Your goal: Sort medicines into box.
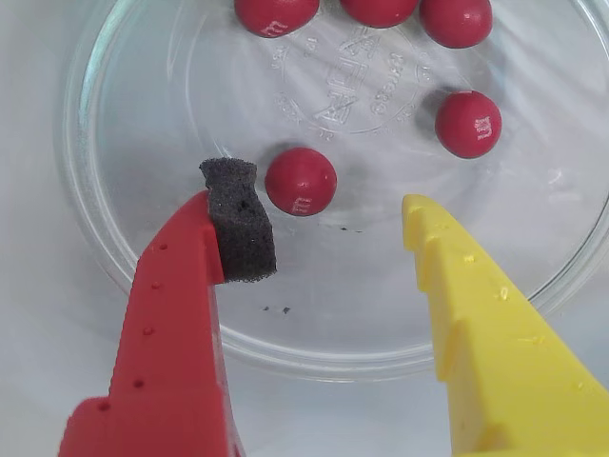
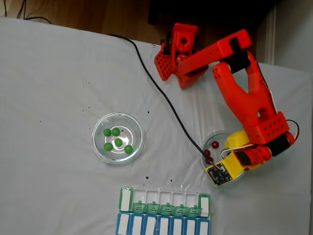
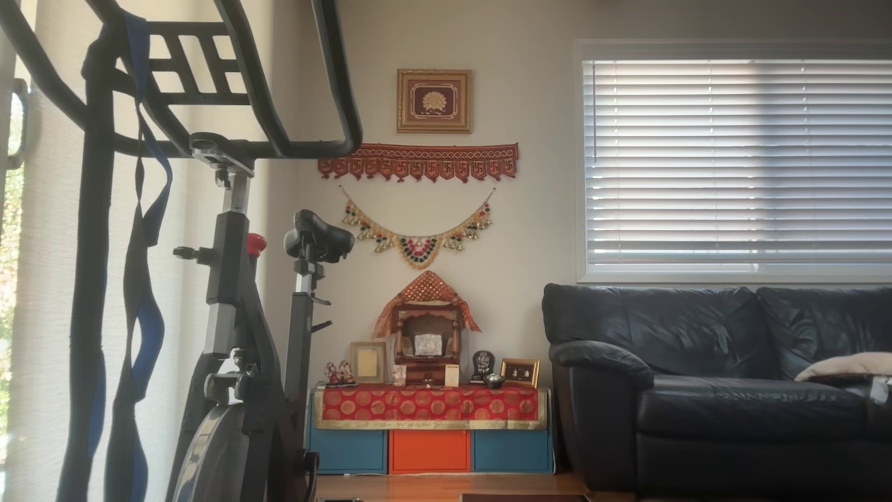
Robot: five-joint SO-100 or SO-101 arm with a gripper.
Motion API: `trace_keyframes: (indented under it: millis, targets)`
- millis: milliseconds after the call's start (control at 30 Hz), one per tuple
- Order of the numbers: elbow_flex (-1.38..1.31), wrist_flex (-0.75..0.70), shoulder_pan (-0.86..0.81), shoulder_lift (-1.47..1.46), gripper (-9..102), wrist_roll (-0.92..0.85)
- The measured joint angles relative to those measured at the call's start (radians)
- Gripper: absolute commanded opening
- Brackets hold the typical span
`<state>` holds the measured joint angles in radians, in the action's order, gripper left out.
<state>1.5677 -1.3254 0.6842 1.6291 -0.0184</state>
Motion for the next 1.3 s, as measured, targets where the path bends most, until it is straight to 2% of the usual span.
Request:
trace_keyframes:
  millis: [1300]
  targets:
    - [0.003,0.015,-0.009,0.0,35,0.014]
